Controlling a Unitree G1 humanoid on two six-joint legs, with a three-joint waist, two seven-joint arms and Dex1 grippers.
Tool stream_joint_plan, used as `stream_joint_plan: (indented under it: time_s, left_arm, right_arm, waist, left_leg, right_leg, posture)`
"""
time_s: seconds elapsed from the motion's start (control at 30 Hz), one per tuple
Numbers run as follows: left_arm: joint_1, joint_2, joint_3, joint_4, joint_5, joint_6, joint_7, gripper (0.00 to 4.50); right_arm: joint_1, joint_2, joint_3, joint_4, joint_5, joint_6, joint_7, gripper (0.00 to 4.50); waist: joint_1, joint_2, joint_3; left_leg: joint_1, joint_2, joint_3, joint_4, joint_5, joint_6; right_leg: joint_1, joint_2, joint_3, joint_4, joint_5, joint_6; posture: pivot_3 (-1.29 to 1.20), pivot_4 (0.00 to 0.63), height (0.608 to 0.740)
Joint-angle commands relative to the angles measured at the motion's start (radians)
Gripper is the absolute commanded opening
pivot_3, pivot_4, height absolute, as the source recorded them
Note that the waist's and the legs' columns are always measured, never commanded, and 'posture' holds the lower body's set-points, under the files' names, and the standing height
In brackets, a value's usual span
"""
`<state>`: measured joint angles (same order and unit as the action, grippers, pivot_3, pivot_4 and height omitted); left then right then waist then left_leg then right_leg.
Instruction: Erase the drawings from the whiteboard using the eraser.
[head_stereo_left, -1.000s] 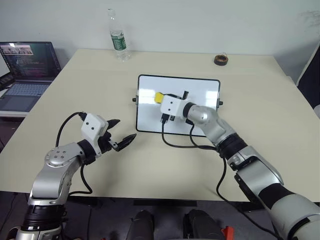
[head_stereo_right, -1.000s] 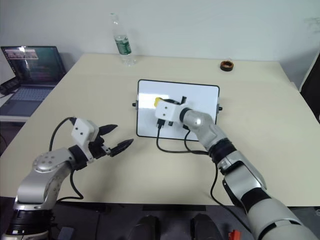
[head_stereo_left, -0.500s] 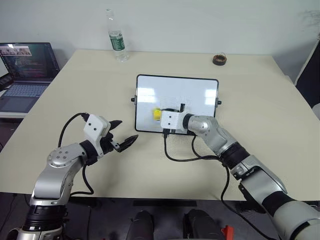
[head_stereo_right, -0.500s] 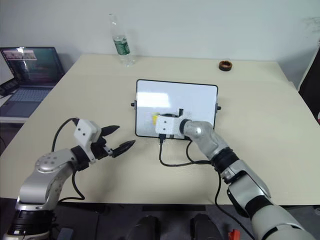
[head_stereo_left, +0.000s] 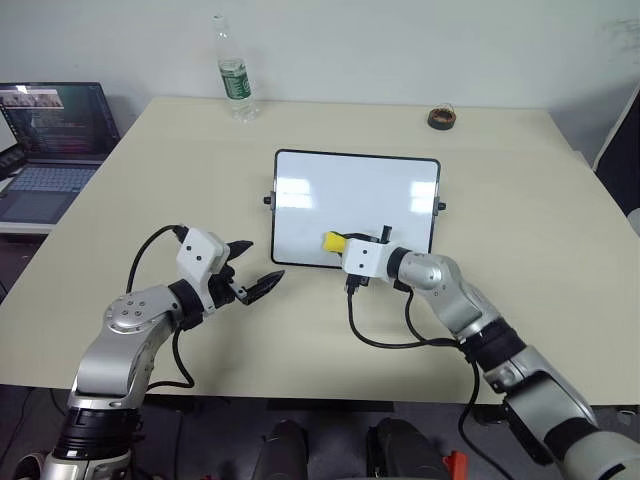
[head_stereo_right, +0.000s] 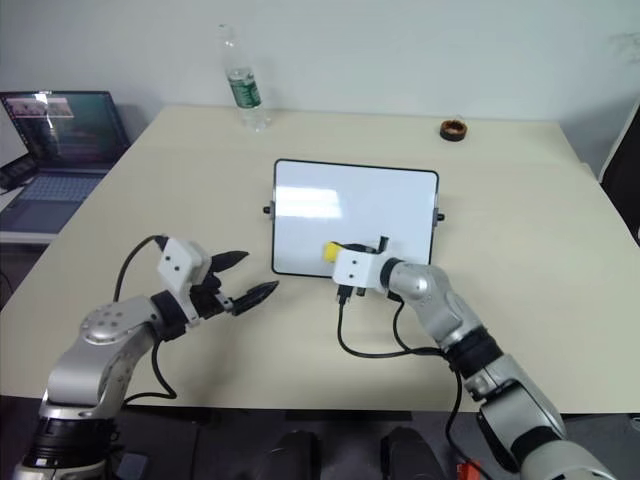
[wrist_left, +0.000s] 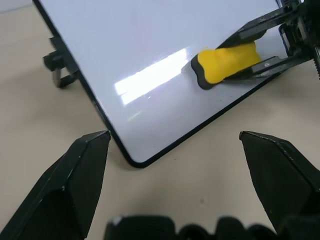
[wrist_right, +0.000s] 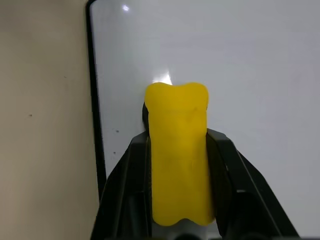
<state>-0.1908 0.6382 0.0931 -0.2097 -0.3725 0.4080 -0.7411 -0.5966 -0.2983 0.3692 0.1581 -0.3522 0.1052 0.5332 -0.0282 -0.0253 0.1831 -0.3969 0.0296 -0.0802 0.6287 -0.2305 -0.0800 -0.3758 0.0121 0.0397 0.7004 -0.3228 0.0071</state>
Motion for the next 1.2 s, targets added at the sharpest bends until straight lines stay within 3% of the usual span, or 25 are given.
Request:
stream_joint_plan:
  time_s: [0.03, 0.2, 0.37, 0.57, 0.83, 1.07, 1.1, 1.2]
  left_arm:
    - [-0.071, 0.005, -0.037, -0.053, -0.003, -0.003, -0.034, 4.50]
    - [-0.149, -0.006, -0.098, -0.043, 0.000, 0.006, -0.069, 4.50]
    - [-0.327, -0.098, -0.276, 0.083, 0.058, -0.055, -0.176, 4.50]
    - [-0.481, -0.166, -0.380, 0.249, 0.100, -0.124, -0.322, 4.50]
    - [-0.595, -0.256, -0.445, 0.333, 0.114, -0.187, -0.459, 4.50]
    - [-0.582, -0.276, -0.458, 0.308, 0.132, -0.188, -0.481, 4.50]
    - [-0.574, -0.272, -0.455, 0.300, 0.135, -0.186, -0.475, 4.50]
    - [-0.534, -0.241, -0.431, 0.263, 0.132, -0.163, -0.460, 4.50]
  right_arm:
    - [0.043, 0.017, -0.201, -0.271, 0.119, 0.178, -0.032, 1.10]
    - [0.137, 0.011, -0.331, -0.507, 0.173, 0.361, -0.060, 1.10]
    - [0.369, -0.002, -0.582, -0.688, 0.137, 0.579, -0.182, 1.10]
    - [0.396, 0.114, -0.619, -0.728, 0.205, 0.848, -0.241, 1.10]
    - [0.337, 0.168, -0.636, -0.597, 0.265, 0.829, -0.333, 1.10]
    - [0.278, 0.122, -0.648, -0.426, 0.298, 0.749, -0.373, 1.10]
    - [0.271, 0.116, -0.653, -0.405, 0.302, 0.733, -0.383, 1.82]
    - [0.254, 0.102, -0.671, -0.376, 0.331, 0.692, -0.391, 2.73]
  waist:
    - [0.000, 0.000, 0.000]
    - [0.000, 0.000, 0.000]
    - [0.015, 0.000, 0.000]
    - [-0.024, 0.002, 0.001]
    - [-0.026, 0.003, 0.001]
    - [-0.025, 0.003, 0.002]
    - [-0.026, 0.003, 0.002]
    - [-0.027, 0.003, 0.002]
  left_leg:
    - [-0.001, 0.000, 0.000, 0.000, 0.000, 0.000]
    - [-0.002, -0.001, 0.000, -0.001, 0.000, 0.000]
    - [-0.003, -0.003, 0.000, -0.001, 0.000, 0.000]
    - [0.000, -0.001, 0.004, -0.001, 0.000, 0.000]
    - [-0.003, -0.004, 0.005, -0.002, 0.000, 0.000]
    - [-0.003, -0.003, 0.005, -0.002, 0.000, 0.000]
    - [-0.003, -0.003, 0.005, -0.002, 0.000, 0.000]
    - [-0.003, -0.003, 0.005, -0.002, 0.000, 0.000]
  right_leg:
    - [-0.001, 0.000, 0.000, 0.000, 0.000, 0.000]
    - [-0.001, 0.000, 0.000, -0.003, 0.000, 0.000]
    - [-0.001, 0.002, -0.001, -0.004, -0.001, 0.001]
    - [-0.002, 0.004, 0.003, -0.002, -0.001, 0.001]
    - [-0.003, 0.005, 0.004, -0.002, -0.001, 0.001]
    - [-0.004, 0.005, 0.004, -0.002, -0.001, 0.001]
    - [-0.004, 0.005, 0.004, -0.002, -0.001, 0.001]
    - [-0.004, 0.005, 0.004, -0.002, -0.001, 0.001]
  posture:
    - [0.00, 0.150, 0.740]
    - [0.00, 0.150, 0.740]
    - [0.00, 0.150, 0.740]
    - [0.00, 0.150, 0.740]
    - [0.00, 0.150, 0.740]
    - [0.00, 0.150, 0.740]
    - [0.00, 0.150, 0.740]
    - [0.00, 0.150, 0.740]
